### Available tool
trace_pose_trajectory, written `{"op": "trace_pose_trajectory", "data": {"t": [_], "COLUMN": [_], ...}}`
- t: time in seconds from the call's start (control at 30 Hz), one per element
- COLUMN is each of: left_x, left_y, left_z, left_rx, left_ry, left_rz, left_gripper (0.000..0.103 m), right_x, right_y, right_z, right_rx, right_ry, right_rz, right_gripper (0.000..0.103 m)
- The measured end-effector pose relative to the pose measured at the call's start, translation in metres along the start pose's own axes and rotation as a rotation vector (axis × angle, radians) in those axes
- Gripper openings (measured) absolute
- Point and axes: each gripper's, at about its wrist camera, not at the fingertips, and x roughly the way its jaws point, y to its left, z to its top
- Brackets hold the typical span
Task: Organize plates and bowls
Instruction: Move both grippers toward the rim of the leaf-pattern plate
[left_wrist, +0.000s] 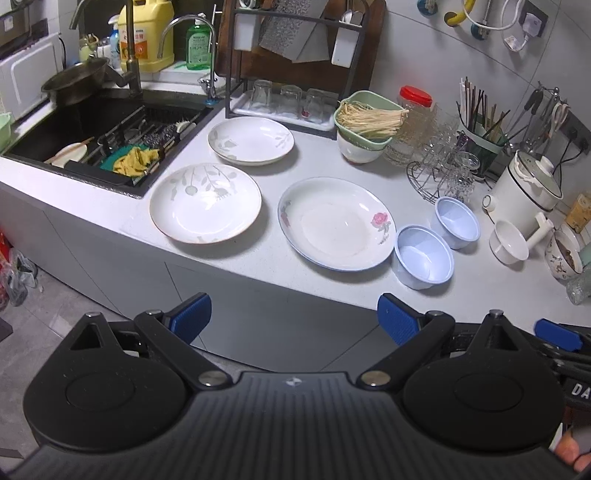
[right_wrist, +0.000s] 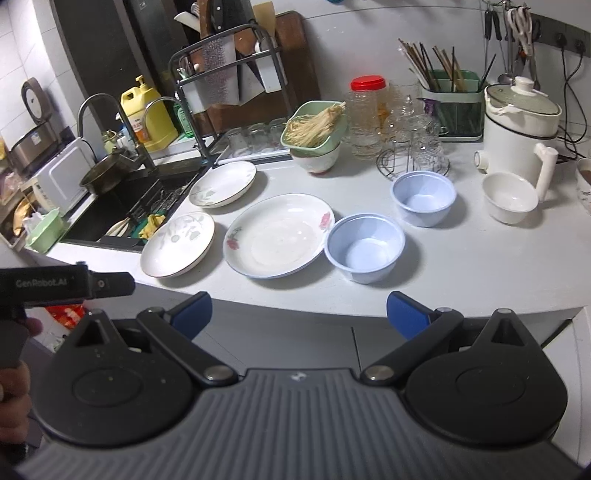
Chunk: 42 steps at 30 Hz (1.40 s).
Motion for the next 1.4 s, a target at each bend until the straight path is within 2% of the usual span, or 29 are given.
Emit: {"op": "trace_pose_trajectory", "data": {"t": [0.27, 0.63, 1.07, 1.17, 1.4], "left_x": [0.030, 0.071, 0.132, 0.148, 0.185], "left_y": [0.026, 0.085, 0.160, 0.177, 0.221], "left_z": [0.011, 0.066, 0.120, 0.130, 0.155], "left_rx": [-0.015, -0.003, 0.004, 0.008, 0.022], "left_ry": [0.032, 0.040, 0.067, 0.090, 0.151], "left_rz": [-0.010, -0.061, -0.124, -0.136, -0.216], "left_gripper": [0.098, 0.098, 0.097, 0.097, 0.095], "right_x": [0.021, 0.066, 0.137, 0.156, 0.190], "right_y": [0.011, 0.057, 0.115, 0.128, 0.158], "right_z": [0.005, 0.028, 0.060, 0.065, 0.072], "right_rx": [-0.005, 0.011, 0.025, 0.041, 0.118], "right_ry": [-0.005, -0.020, 0.024, 0.043, 0.054], "right_rz": [-0.025, -0.028, -0.050, -0.058, -0.076], "right_gripper": [0.100, 0.083, 0.077, 0.077, 0.077]}}
